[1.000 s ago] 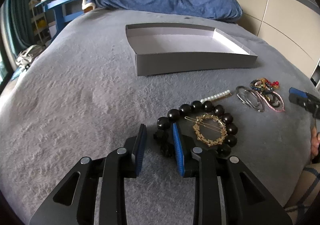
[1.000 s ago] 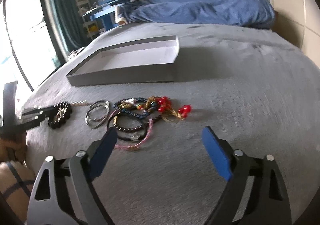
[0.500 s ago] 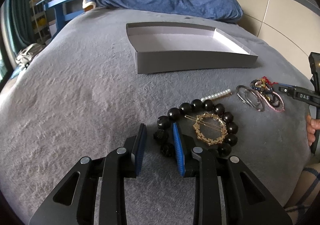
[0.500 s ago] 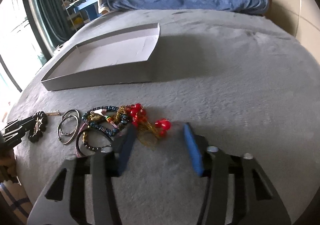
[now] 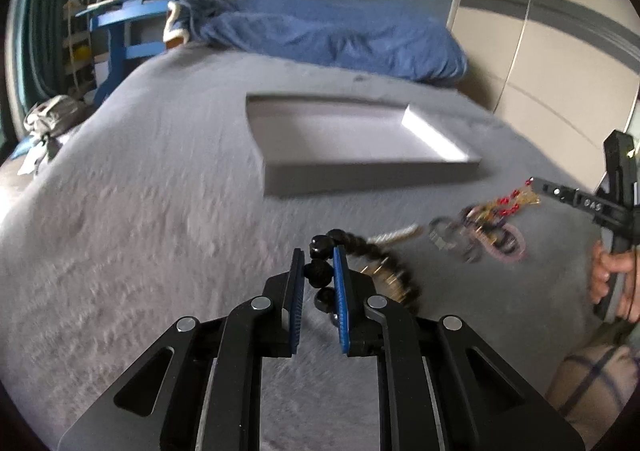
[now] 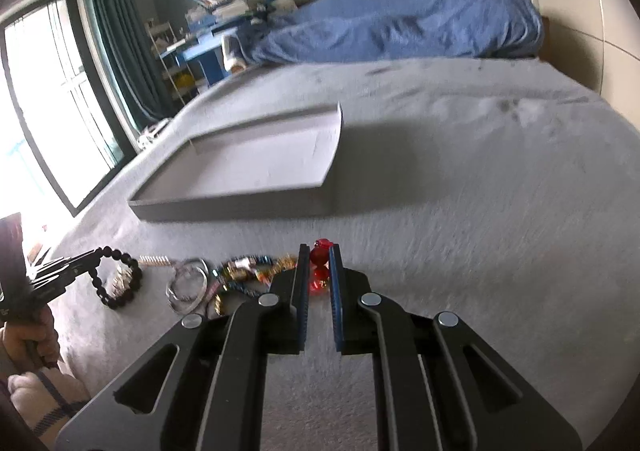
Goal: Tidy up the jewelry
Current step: 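Close the left tool on the black bead bracelet while the right tool grasps the red-bead earring, then carry the black bracelet with the left tool and the earring with the right tool over the grey box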
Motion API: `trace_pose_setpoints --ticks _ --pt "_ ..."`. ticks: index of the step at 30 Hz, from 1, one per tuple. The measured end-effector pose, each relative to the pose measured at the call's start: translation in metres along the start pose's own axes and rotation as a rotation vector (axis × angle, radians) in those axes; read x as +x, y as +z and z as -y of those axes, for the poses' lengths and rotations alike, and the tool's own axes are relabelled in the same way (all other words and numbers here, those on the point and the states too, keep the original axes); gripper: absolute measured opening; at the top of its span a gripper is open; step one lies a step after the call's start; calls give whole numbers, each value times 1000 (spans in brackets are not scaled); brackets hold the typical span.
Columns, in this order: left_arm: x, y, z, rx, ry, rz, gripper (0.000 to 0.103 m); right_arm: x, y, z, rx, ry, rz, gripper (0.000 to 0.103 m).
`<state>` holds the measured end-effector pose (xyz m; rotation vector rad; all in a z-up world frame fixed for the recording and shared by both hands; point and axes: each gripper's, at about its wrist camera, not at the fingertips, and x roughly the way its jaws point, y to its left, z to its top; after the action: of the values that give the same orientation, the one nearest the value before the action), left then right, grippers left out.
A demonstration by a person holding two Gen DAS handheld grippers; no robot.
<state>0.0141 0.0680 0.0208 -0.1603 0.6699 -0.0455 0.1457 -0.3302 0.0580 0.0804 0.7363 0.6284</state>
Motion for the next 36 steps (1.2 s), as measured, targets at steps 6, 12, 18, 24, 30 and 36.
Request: trace_pose_setpoints --ticks 6,12,18,24,30,36 --pt "-18 33 15 16 -42 65 15 -16 25 -2 -7 11 55 9" --pt "-29 64 21 31 -65 108 15 -24 37 -7 -14 21 82 9" --pt "-28 97 16 41 -74 127 15 -27 55 -11 -26 32 103 9" --pt "-8 119 16 48 -77 107 15 -21 74 -19 -37 57 115 9" --pt "18 130 16 42 -68 86 15 -5 92 -32 -58 84 111 9" --pt "40 137 19 30 -63 75 15 13 111 -46 -78 109 108 9"
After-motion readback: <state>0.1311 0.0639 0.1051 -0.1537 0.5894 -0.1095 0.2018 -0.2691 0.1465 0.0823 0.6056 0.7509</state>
